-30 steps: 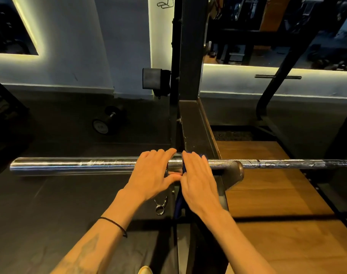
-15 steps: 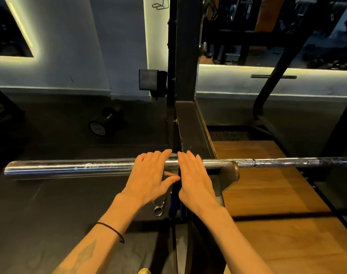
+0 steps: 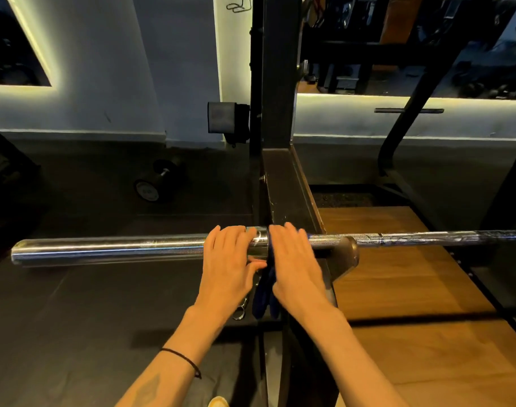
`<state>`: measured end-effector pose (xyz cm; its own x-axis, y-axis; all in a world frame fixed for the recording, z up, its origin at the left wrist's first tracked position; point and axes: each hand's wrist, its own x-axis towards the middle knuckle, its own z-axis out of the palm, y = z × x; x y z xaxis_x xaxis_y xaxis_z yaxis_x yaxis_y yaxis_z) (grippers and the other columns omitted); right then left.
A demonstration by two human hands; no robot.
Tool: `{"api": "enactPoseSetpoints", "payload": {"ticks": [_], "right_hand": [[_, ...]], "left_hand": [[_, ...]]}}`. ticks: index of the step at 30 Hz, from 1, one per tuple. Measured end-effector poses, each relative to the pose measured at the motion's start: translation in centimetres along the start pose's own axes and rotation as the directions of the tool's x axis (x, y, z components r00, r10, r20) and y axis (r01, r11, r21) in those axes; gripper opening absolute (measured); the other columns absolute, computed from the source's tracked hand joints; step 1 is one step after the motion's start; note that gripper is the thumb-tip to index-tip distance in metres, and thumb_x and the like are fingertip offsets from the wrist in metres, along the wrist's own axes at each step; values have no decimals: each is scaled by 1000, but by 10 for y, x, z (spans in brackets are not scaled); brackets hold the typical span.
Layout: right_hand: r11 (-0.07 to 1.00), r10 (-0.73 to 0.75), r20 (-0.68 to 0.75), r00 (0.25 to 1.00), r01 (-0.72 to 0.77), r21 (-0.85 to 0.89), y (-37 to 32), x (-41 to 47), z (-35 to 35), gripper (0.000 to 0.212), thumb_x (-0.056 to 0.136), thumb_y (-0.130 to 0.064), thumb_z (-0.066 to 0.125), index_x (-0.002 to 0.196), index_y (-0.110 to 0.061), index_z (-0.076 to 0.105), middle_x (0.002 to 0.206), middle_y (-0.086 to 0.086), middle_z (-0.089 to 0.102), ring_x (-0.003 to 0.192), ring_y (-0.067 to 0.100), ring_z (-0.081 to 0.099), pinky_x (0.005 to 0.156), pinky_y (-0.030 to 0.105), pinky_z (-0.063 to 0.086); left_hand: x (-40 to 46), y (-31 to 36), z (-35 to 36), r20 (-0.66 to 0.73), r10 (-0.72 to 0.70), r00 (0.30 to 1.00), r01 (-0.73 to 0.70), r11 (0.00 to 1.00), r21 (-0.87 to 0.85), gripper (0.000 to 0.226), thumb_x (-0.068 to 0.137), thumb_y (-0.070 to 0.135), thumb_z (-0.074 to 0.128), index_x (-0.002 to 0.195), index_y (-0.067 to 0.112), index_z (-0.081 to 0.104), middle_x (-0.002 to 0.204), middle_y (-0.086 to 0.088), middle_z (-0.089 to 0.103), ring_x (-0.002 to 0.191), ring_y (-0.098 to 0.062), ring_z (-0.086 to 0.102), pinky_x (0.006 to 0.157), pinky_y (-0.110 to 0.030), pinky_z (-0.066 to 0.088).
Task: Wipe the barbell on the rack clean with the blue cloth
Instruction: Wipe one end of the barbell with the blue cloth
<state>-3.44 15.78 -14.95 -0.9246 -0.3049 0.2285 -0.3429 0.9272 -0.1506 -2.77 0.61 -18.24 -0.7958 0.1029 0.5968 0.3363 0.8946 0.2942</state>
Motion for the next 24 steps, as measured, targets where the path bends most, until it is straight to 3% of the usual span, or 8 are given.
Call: {"api": "enactPoseSetpoints", "payload": {"ticks": [2, 3, 6, 8, 12, 16, 20, 24], "right_hand": [[996, -59, 75, 995, 55, 65, -3, -4, -1, 98, 78, -6, 75, 159, -7, 19, 163, 10, 25, 154, 29, 15, 128, 42, 4], [996, -82, 71, 994, 80, 30, 0, -5, -1, 98, 78, -5, 74, 159, -6, 19, 163, 11, 25, 155, 30, 16, 128, 41, 4], [979, -44, -18, 999, 39, -202, 21, -3, 4, 71, 71, -11, 76, 136, -4, 49, 130, 13, 54, 124, 34, 52, 112, 45, 40], [954, 61, 7, 998, -56, -295, 27, 2, -2, 53, 81, -18, 70, 129, -4, 50, 120, 12, 52, 112, 30, 51, 101, 44, 41], [890, 114, 140, 984, -39, -454, 26, 8, -6, 39, 98, -21, 46, 132, -3, 37, 120, 13, 44, 113, 30, 44, 101, 43, 35], [966, 18, 155, 988, 23, -259, 10, 12, -18, 66, 85, -30, 72, 137, -7, 39, 130, 9, 46, 122, 27, 44, 113, 41, 32], [992, -110, 140, 984, 118, -52, 6, 9, -10, 94, 79, -22, 77, 156, -8, 24, 152, 8, 36, 147, 27, 28, 127, 43, 9], [942, -87, 151, 985, 131, -310, 19, 4, -11, 80, 85, -25, 67, 151, -3, 26, 140, 13, 40, 133, 32, 38, 121, 43, 24]], "left_hand": [[-4, 3, 4, -8, -27, 1000, 27, 999, 39, 70, 71, 31, 86, 128, 16, 48, 124, -6, 58, 119, -26, 54, 116, -48, 27], [-5, 3, 4, -7, -27, 1000, 27, 999, 44, 69, 71, 32, 85, 127, 15, 49, 124, -7, 58, 119, -26, 54, 116, -47, 27], [7, 0, -10, 16, 5, 1000, -5, 1000, -16, 60, 79, 51, 73, 124, 18, 51, 113, 1, 57, 101, -17, 53, 100, -35, 36], [21, -3, -21, 107, -23, 994, 26, 999, -24, 59, 88, 64, 51, 128, 21, 50, 108, 5, 55, 93, -13, 49, 87, -30, 38], [45, -4, -18, 275, -107, 955, 64, 985, 162, 74, 89, 76, 19, 135, 29, 53, 109, 3, 47, 98, -16, 44, 81, -34, 41], [41, 1, -9, 263, -123, 957, 64, 973, 223, 68, 88, 72, 18, 131, 31, 51, 113, 2, 48, 98, -16, 47, 82, -36, 37], [29, 4, -6, 200, -62, 978, 42, 994, 104, 54, 91, 63, 35, 128, 28, 52, 123, 8, 57, 111, -13, 55, 102, -44, 34], [29, 3, -10, 256, -45, 966, 50, 999, -13, 49, 93, 57, 50, 131, 26, 46, 124, 9, 55, 111, -12, 54, 110, -46, 23]]}}
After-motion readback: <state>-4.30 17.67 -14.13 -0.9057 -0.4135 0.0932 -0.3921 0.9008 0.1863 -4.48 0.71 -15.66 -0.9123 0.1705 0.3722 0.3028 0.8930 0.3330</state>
